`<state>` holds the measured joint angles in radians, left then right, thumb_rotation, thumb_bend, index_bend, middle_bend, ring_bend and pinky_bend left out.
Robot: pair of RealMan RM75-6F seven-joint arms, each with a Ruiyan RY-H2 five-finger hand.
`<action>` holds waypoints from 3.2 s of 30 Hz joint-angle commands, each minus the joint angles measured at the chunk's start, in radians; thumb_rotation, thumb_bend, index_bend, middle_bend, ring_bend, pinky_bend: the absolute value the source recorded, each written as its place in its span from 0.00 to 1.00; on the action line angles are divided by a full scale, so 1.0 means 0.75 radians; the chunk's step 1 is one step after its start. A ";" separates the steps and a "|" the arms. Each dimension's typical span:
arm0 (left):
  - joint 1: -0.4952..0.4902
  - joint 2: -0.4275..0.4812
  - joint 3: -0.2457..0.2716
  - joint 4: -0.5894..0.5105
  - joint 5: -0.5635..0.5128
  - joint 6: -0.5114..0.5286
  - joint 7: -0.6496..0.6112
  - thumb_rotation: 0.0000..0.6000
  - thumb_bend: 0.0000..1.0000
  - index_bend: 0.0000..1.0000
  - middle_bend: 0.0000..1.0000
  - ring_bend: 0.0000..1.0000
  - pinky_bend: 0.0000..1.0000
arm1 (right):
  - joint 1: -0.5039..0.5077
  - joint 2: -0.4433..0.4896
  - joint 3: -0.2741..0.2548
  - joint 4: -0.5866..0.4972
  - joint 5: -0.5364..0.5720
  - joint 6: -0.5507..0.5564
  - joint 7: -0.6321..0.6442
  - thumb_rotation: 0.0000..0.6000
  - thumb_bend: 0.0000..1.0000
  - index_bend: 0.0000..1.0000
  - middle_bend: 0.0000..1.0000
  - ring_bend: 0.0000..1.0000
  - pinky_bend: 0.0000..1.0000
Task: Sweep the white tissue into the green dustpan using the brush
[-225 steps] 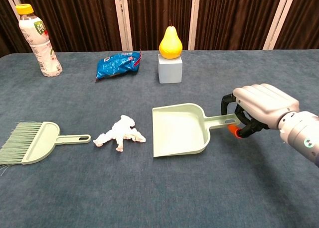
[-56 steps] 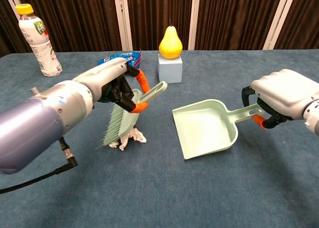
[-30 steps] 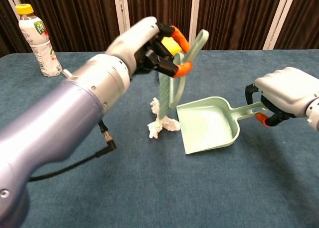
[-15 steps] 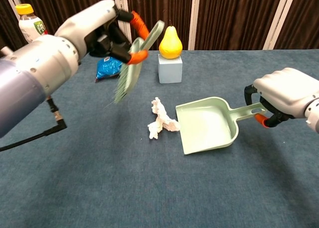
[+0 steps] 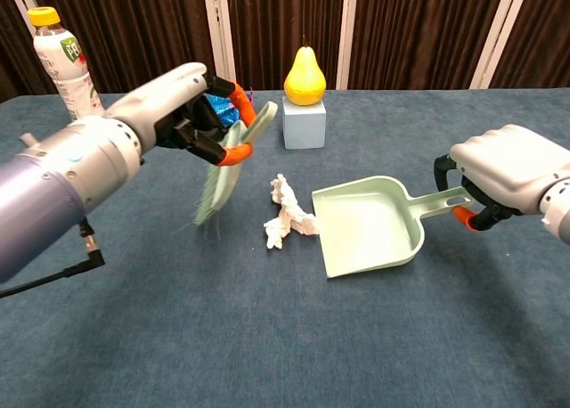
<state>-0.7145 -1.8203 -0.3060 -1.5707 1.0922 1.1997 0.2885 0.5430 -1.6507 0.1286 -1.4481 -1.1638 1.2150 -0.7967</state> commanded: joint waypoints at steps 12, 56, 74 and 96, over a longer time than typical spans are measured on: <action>-0.150 -0.300 -0.069 0.287 0.041 -0.032 -0.057 1.00 0.64 0.76 1.00 1.00 1.00 | -0.004 0.041 0.017 -0.031 0.015 0.007 0.012 1.00 0.47 0.61 0.84 0.84 0.81; -0.076 -0.097 -0.038 0.199 0.217 0.000 -0.165 1.00 0.63 0.76 1.00 1.00 1.00 | -0.005 0.022 -0.004 -0.092 0.025 0.037 -0.037 1.00 0.47 0.61 0.84 0.84 0.81; -0.193 -0.298 -0.030 0.437 0.228 -0.080 -0.179 1.00 0.60 0.75 1.00 1.00 1.00 | 0.008 0.009 0.020 -0.058 0.049 0.030 -0.034 1.00 0.47 0.61 0.84 0.84 0.81; -0.353 -0.543 -0.171 0.596 0.293 -0.021 -0.226 1.00 0.55 0.74 1.00 1.00 1.00 | 0.001 0.076 0.028 -0.132 0.048 0.047 -0.011 1.00 0.47 0.61 0.84 0.84 0.81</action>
<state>-0.9753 -2.2230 -0.4298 -1.1268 1.3125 1.1842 0.1182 0.5435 -1.5942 0.1497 -1.5468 -1.1286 1.2503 -0.8049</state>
